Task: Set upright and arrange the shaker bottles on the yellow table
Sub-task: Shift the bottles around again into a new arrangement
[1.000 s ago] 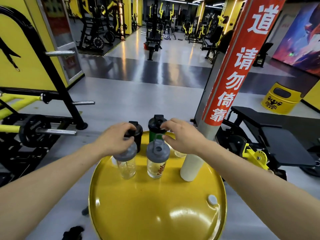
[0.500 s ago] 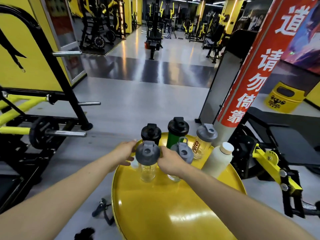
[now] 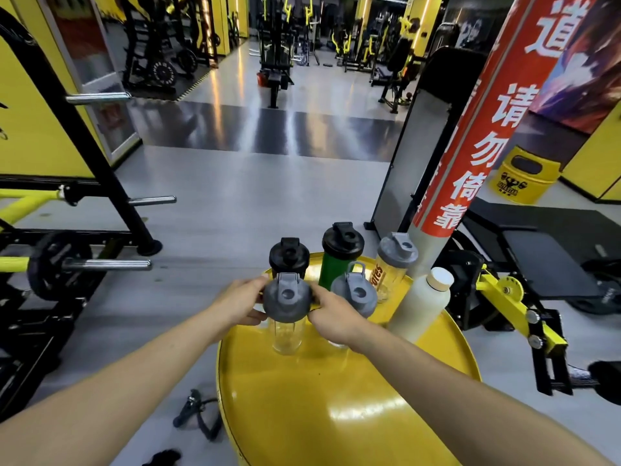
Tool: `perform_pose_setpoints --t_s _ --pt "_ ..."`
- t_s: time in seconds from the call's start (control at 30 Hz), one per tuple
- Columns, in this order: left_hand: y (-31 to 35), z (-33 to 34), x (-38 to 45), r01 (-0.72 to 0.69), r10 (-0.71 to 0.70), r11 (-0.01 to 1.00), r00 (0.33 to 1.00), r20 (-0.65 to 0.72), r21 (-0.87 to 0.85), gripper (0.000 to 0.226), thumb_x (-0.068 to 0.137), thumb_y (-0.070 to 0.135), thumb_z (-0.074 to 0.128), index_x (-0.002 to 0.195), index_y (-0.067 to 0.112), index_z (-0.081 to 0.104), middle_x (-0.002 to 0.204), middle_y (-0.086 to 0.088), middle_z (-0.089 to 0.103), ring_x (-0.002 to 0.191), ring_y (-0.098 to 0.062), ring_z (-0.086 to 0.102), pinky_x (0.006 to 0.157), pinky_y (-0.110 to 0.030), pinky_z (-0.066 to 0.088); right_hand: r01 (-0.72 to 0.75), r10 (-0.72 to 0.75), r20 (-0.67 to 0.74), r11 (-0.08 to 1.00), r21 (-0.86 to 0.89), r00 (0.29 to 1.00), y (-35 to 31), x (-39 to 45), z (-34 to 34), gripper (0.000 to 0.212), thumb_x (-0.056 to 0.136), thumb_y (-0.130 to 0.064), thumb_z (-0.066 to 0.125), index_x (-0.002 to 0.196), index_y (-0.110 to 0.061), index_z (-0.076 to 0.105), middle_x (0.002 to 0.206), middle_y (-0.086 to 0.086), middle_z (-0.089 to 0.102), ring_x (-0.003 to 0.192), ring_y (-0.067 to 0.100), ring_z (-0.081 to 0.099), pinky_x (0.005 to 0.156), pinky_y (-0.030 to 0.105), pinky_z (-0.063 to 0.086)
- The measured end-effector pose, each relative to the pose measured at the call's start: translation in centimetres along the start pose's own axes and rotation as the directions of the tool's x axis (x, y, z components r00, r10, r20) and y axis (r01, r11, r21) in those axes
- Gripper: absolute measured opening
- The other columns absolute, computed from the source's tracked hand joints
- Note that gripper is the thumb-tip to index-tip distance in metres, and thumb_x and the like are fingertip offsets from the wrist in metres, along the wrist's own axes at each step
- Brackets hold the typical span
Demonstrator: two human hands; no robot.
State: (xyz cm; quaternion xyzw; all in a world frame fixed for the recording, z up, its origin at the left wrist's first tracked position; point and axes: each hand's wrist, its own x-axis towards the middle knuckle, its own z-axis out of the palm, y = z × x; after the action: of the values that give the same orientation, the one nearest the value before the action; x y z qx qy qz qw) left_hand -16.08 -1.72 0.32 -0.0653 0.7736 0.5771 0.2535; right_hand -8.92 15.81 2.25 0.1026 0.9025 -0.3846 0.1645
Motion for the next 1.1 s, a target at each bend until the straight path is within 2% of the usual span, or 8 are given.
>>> perform_pose_setpoints --t_s 0.1,0.17,0.37,0.6,0.77,0.87,1.0,1.1 --pt "-0.2 -0.2 0.1 -0.018 0.018 1.0 1.0 0.013 0.024 0.038 0.101 0.05 0.043 0.116 0.018 0.056 0.104 -0.005 0.068 0.088 -0.03 0.073 0.086 -0.042 0.06 0.011 -0.012 -0.009 1.0 -0.015 1.0 0.0 0.1 -0.1 0.067 0.086 -0.008 0.044 0.151 -0.021 0.035 0.136 0.008 0.058 0.105 0.028 0.061 0.081 0.041 0.056" --pt "-0.3 -0.2 0.2 -0.019 0.019 0.999 1.0 0.012 0.026 0.04 0.1 0.051 0.043 0.115 0.017 0.057 0.103 -0.004 0.069 0.087 -0.03 0.074 0.085 -0.042 0.06 0.018 -0.018 -0.013 1.0 -0.013 1.0 0.1 0.2 -0.1 0.067 0.086 -0.007 0.044 0.151 -0.021 0.035 0.138 0.008 0.057 0.108 0.028 0.06 0.081 0.038 0.056" --pt "-0.4 -0.4 0.2 -0.023 0.022 0.999 0.999 0.028 0.03 0.042 0.099 0.052 0.044 0.116 0.016 0.06 0.097 0.0 0.071 0.087 -0.03 0.075 0.085 -0.042 0.061 0.021 -0.021 -0.003 1.0 -0.001 1.0 0.2 0.1 -0.1 0.07 0.089 -0.007 0.045 0.155 -0.022 0.028 0.145 0.007 0.052 0.116 0.027 0.057 0.093 0.042 0.057" --pt "-0.3 -0.3 0.2 -0.033 0.033 0.999 0.999 0.02 0.028 0.036 0.1 0.049 0.045 0.115 0.019 0.056 0.101 -0.003 0.068 0.089 -0.03 0.074 0.089 -0.045 0.059 0.017 -0.017 -0.008 1.0 -0.007 1.0 0.0 0.1 -0.3 0.067 0.089 -0.01 0.047 0.153 -0.021 0.032 0.14 0.008 0.056 0.109 0.027 0.06 0.09 0.046 0.058" --pt "-0.3 -0.3 0.3 -0.031 0.031 0.999 0.999 0.017 0.029 0.037 0.1 0.05 0.045 0.116 0.019 0.057 0.1 -0.002 0.069 0.089 -0.03 0.074 0.088 -0.044 0.059 0.02 -0.02 -0.01 1.0 0.004 1.0 0.1 0.1 -0.2 0.065 0.092 -0.01 0.049 0.154 -0.02 0.031 0.14 0.007 0.056 0.104 0.021 0.057 0.09 0.039 0.058" --pt "-0.3 -0.3 0.4 -0.034 0.033 0.998 0.999 0.018 0.054 0.039 0.1 0.052 0.044 0.116 0.019 0.057 0.103 -0.004 0.069 0.089 -0.028 0.074 0.086 -0.043 0.06 0.02 -0.02 -0.004 1.0 0.018 1.0 0.1 0.2 -0.2 0.064 0.095 -0.009 0.049 0.155 -0.019 0.028 0.143 0.006 0.054 0.103 0.019 0.055 0.087 0.033 0.057" --pt "-0.1 -0.5 0.9 -0.02 0.019 0.992 1.0 0.01 0.121 0.051 0.099 0.057 0.039 0.115 0.015 0.061 0.104 -0.006 0.071 0.088 -0.027 0.074 0.083 -0.04 0.06 -0.012 0.012 0.01 0.999 0.047 1.0 0.0 0.4 -0.5 0.065 0.092 -0.005 0.043 0.154 -0.018 0.028 0.14 0.009 0.054 0.106 0.024 0.06 0.074 0.031 0.054" --pt "0.0 -0.9 1.6 -0.012 0.017 0.982 1.0 -0.023 0.189 0.059 0.095 0.065 0.036 0.109 0.015 0.063 0.104 -0.005 0.072 0.086 -0.026 0.074 0.082 -0.041 0.061 -0.042 0.044 -0.022 0.995 0.09 0.999 -0.3 0.9 -1.3 0.061 0.094 -0.002 0.039 0.153 -0.013 0.028 0.148 0.015 0.046 0.128 0.033 0.051 0.101 0.045 0.048"
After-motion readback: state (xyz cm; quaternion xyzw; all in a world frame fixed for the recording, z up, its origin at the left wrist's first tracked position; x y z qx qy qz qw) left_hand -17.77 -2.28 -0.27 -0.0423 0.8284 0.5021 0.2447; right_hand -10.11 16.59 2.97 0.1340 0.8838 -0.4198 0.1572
